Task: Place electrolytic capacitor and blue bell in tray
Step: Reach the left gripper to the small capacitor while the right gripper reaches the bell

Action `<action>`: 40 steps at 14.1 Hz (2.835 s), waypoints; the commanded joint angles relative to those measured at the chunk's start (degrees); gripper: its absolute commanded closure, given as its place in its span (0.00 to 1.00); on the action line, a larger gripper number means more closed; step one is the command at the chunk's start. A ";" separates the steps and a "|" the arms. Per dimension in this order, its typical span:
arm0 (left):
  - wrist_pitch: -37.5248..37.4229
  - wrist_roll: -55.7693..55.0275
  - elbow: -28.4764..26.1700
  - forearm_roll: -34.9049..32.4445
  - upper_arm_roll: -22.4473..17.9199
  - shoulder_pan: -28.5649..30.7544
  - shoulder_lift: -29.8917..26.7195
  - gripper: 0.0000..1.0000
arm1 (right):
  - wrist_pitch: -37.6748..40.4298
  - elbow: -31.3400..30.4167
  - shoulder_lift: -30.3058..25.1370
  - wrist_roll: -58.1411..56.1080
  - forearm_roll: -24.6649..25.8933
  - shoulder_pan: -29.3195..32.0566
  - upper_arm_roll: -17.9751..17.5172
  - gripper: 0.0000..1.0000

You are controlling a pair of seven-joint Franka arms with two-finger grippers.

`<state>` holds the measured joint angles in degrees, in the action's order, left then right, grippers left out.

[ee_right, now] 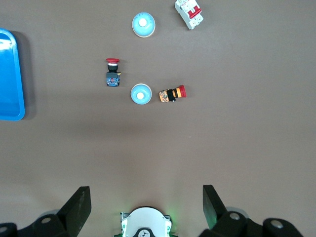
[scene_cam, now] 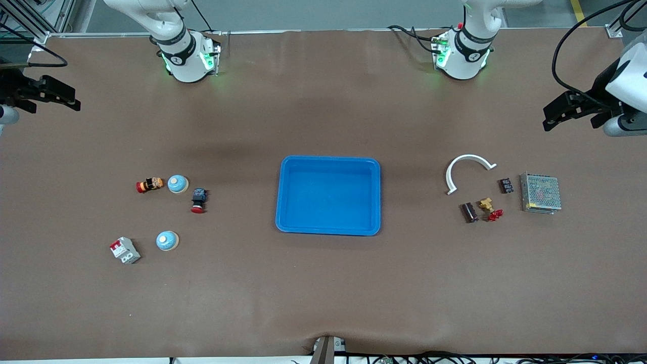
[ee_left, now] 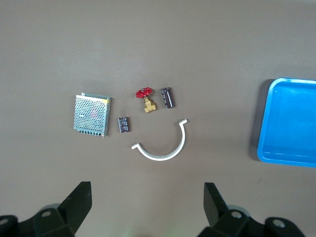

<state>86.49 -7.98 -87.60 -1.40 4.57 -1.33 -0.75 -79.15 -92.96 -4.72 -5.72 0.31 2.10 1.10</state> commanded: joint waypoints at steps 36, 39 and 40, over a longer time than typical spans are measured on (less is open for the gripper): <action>53.60 0.16 -41.69 -6.07 0.26 10.74 11.73 0.13 | -37.91 -29.20 7.27 -1.48 -1.02 -2.10 -1.19 0.00; 56.85 0.16 -41.60 -6.16 0.26 11.44 15.42 0.21 | -41.07 -32.01 7.27 -2.01 -1.02 -2.19 -1.19 0.00; 57.56 0.25 -41.60 -6.16 0.17 11.44 16.30 0.24 | -42.74 -33.06 7.36 -2.19 -1.02 -2.28 -1.19 0.00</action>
<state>141.93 -7.96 -129.15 -6.31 4.51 9.43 13.84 -119.18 -123.56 3.36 -6.90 0.07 0.11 -0.14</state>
